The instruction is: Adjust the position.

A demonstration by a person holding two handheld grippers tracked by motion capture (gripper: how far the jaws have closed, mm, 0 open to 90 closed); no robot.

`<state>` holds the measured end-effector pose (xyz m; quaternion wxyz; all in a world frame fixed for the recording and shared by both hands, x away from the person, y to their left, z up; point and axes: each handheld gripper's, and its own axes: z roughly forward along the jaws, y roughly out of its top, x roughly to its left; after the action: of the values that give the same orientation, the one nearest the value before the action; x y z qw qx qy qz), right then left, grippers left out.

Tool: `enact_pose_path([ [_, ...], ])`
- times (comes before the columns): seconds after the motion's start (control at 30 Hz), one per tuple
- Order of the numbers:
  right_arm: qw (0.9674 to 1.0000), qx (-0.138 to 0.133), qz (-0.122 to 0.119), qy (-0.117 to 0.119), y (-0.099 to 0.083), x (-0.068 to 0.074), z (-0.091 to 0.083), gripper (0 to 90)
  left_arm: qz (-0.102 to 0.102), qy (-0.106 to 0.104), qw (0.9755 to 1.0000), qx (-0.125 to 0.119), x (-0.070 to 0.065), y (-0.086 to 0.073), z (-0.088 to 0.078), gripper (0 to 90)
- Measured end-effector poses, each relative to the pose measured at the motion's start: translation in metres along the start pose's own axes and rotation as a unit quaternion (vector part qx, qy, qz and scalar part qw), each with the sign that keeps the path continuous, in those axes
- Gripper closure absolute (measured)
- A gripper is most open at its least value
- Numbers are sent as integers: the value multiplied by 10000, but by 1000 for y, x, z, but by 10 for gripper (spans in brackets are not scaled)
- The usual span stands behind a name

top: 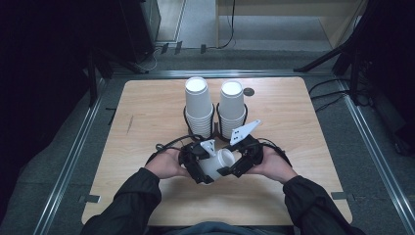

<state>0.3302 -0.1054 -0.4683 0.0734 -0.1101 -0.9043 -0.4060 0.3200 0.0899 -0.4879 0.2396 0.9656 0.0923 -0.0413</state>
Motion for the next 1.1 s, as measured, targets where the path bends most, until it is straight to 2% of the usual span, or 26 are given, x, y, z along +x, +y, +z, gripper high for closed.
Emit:
enact_pose_path([
  [0.07,10000,59,-45,54,1,1,2,189,45,3,10000,-7,-1,0,0,153],
  [0.1,9998,92,-119,130,2,2,3,239,45,24,10000,-13,-1,0,0,149],
  [0.13,9997,64,-192,105,2,2,3,242,25,17,10000,-60,-2,-1,-2,146],
  [0.17,9998,112,-122,130,3,2,2,244,28,36,9999,-121,-2,-2,-2,143],
  [0.27,9998,63,-180,115,4,3,0,247,20,35,9998,-199,-2,-3,-5,130],
  [0.4,9999,25,-85,147,6,3,-3,247,-198,0,9993,-313,0,-5,-8,92],
  [0.47,9999,-1,-95,112,5,1,-5,247,-243,4,9990,-367,1,-6,-8,5],
  [0.5,10000,-10,-60,75,5,1,-6,247,-315,78,9985,-430,2,-7,-9,0],
  [0.57,9999,-31,-66,70,4,0,-7,246,-291,151,9983,-472,2,-7,-11,0],
  [0.6,10000,-77,-48,3,3,-1,-10,247,-303,162,9975,-612,3,-9,-15,0],
  [0.67,9999,-102,-35,9,3,-2,-12,246,-338,185,9970,-678,4,-9,-17,0],
  [0.7,9999,-153,0,-51,2,-3,-15,246,-380,192,9959,-796,6,-11,-21,0],
  [0.8,9998,-187,21,-84,1,-4,-19,246,-392,171,9955,-844,8,-13,-24,0],
  [0.93,9995,-255,55,-150,-2,-6,-24,245,-468,196,9937,-998,10,-16,-28,0],
  [1.03,9989,-356,136,-290,-4,-8,-32,245,-585,279,9907,-1196,12,-20,-34,0],
  [1.07,9987,-384,141,-314,-4,-8,-33,245,-585,279,9907,-1196,12,-20,-34,0],
  [1.1,9984,-414,171,-341,-5,-8,-35,245,-616,281,9895,-1275,13,-22,-38,0],
])
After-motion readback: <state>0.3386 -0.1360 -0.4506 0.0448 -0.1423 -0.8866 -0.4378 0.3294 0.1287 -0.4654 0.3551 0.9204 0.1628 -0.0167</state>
